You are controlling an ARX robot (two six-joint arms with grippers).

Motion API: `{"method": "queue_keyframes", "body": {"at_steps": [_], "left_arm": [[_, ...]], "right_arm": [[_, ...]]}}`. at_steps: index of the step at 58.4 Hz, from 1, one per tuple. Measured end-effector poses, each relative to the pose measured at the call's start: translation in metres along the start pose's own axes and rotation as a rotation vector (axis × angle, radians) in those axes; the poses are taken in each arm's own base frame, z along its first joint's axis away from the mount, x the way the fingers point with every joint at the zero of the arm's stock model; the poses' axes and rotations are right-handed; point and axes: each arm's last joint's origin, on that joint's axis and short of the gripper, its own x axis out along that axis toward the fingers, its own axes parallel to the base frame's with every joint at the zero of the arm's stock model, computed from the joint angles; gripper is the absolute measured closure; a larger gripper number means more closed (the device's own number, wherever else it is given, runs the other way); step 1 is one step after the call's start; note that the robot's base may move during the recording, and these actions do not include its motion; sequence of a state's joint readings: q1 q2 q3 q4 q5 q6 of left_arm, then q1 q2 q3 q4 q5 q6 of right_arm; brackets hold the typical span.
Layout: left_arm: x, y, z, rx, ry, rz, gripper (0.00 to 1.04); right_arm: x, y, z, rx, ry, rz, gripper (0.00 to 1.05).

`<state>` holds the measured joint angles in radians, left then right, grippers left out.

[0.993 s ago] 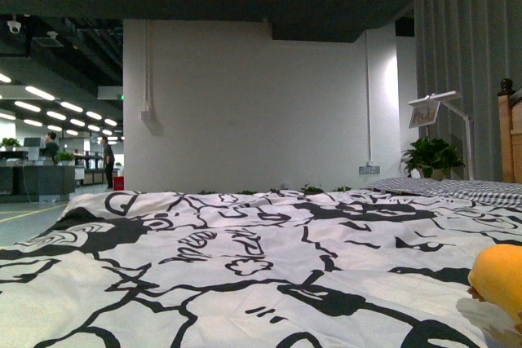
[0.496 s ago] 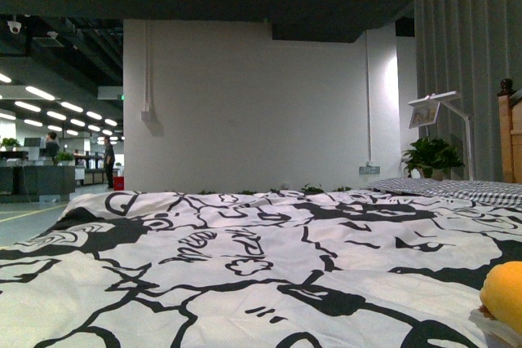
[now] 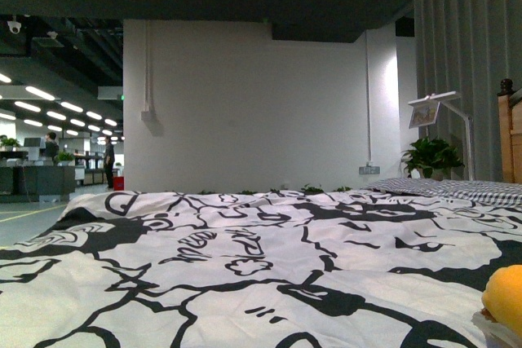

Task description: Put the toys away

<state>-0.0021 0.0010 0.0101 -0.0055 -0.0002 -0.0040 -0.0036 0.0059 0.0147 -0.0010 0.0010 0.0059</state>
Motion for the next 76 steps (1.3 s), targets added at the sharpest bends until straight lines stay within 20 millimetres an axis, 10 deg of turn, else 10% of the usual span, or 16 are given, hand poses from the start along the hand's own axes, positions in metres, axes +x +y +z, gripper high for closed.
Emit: {"method": "queue_keyframes", "body": {"at_steps": [76], "left_arm": [[0.0000,0.0000,0.0000,0.000,0.000,0.000,0.06]], "right_arm": [[0.0000,0.0004,-0.0003,0.000,0.003,0.004,0.98]]}}
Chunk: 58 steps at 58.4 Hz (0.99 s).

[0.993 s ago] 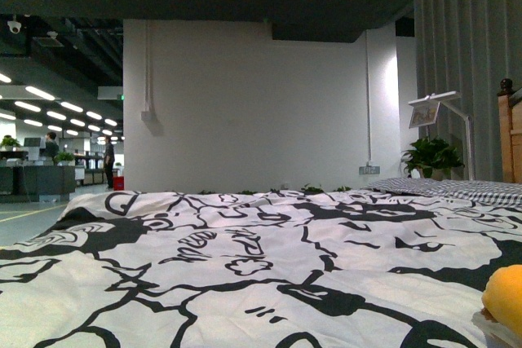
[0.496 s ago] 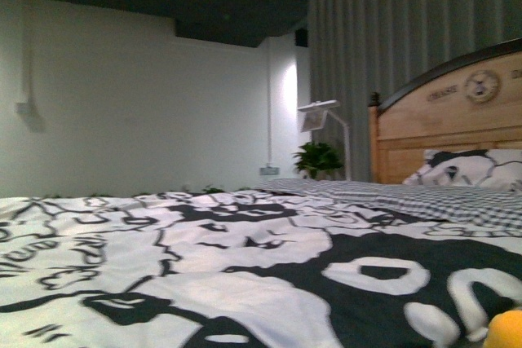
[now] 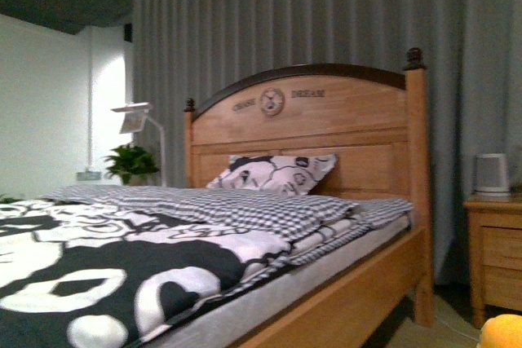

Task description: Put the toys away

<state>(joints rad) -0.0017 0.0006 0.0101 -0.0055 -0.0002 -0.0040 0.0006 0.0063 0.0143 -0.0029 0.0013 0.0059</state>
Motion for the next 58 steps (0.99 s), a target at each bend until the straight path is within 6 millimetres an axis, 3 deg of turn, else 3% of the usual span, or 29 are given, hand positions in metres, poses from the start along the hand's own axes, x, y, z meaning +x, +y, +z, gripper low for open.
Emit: {"method": "queue_keyframes", "body": {"at_steps": [58], "left_arm": [[0.0000,-0.0002,-0.0001,0.000,0.001,-0.004,0.06]], "right_arm": [[0.0000,-0.0004,0.0000,0.000,0.000,-0.009,0.98]]}}
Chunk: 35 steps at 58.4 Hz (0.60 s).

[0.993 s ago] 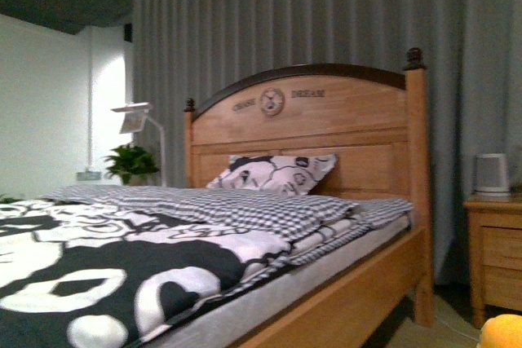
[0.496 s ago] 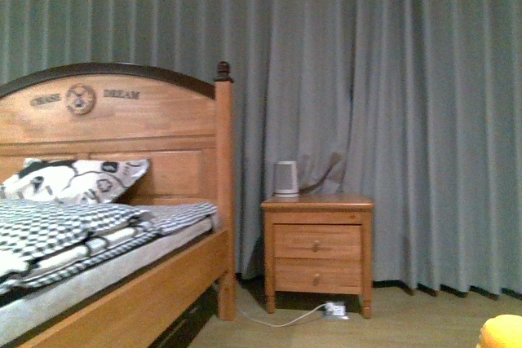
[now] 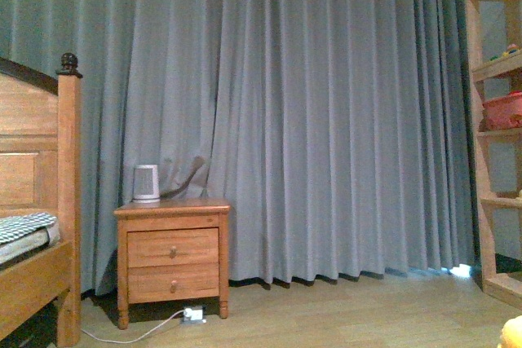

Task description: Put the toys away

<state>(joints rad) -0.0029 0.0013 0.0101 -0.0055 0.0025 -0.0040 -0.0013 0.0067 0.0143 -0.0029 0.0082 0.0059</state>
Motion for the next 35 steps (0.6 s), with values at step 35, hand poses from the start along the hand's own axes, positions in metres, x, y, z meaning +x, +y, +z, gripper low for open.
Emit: {"method": "queue_keyframes", "body": {"at_steps": [35], "left_arm": [[0.0000,0.0001,0.0000,0.000,0.000,0.002,0.06]], "right_arm": [[0.0000,0.0005,0.0000,0.000,0.000,0.013,0.98]]}}
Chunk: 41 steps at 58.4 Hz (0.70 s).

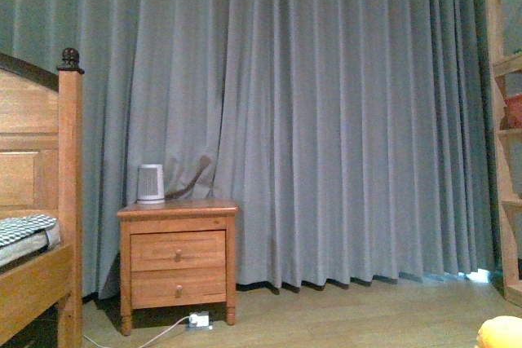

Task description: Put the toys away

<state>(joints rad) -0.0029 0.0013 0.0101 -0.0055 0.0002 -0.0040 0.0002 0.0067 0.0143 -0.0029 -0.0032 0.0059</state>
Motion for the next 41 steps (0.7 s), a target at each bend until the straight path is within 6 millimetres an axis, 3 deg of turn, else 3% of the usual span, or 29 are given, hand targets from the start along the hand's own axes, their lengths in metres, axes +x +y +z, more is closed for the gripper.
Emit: {"method": "queue_keyframes", "body": {"at_steps": [41], "left_arm": [[0.0000,0.0000,0.0000,0.000,0.000,0.000,0.06]], "right_arm": [[0.0000,0.0000,0.0000,0.000,0.000,0.000,0.98]]}}
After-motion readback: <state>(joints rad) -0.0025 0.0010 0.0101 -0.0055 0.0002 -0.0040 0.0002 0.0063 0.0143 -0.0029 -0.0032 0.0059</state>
